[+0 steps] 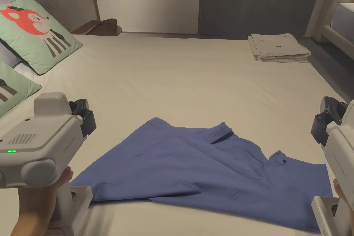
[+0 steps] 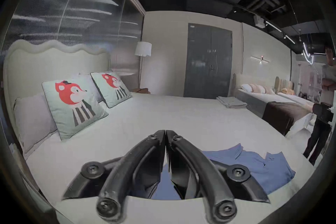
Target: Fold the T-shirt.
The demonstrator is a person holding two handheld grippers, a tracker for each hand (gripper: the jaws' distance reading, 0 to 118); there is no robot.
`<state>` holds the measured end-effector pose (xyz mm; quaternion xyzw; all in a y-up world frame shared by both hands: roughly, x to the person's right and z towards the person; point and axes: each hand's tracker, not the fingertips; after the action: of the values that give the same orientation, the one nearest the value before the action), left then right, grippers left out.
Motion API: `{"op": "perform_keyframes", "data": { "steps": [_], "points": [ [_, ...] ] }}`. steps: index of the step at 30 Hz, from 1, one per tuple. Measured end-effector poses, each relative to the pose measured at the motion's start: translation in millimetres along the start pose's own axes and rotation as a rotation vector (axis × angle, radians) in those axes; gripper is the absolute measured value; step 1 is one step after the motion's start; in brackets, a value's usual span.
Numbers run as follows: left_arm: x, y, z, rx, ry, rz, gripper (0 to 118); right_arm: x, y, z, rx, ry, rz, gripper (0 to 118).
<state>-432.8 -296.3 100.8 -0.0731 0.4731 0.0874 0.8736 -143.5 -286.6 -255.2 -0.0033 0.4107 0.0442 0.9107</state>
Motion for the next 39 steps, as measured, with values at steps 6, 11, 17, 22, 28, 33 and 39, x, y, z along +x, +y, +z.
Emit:
{"op": "perform_keyframes", "data": {
  "steps": [6, 11, 17, 22, 28, 33, 39],
  "points": [
    [0, 0, 2, -0.024, -0.016, 0.013, 0, 0, -5, -4, -0.010, 0.013, -0.001, 0],
    [-6, -1, 2, -0.053, -0.004, -0.005, 0, -1, -4, -4, -0.014, 0.024, -0.010, 0],
    [-23, -8, -4, -0.127, 0.037, -0.013, 0, -4, -7, -11, -0.021, 0.033, -0.015, 0],
    [-51, -36, -12, -0.352, 0.104, 0.048, 0, -7, -8, -14, -0.037, 0.046, -0.014, 0],
    [-89, -89, -14, -0.548, 0.149, 0.138, 40, -14, -12, -17, -0.060, 0.064, -0.018, 0],
    [-97, -123, -16, -0.639, 0.188, 0.100, 106, -14, -22, -21, -0.084, 0.071, -0.018, 0],
    [-94, -144, -28, -0.634, 0.198, 0.067, 96, -6, -32, -21, -0.112, 0.057, -0.021, 0]
  ]
}}
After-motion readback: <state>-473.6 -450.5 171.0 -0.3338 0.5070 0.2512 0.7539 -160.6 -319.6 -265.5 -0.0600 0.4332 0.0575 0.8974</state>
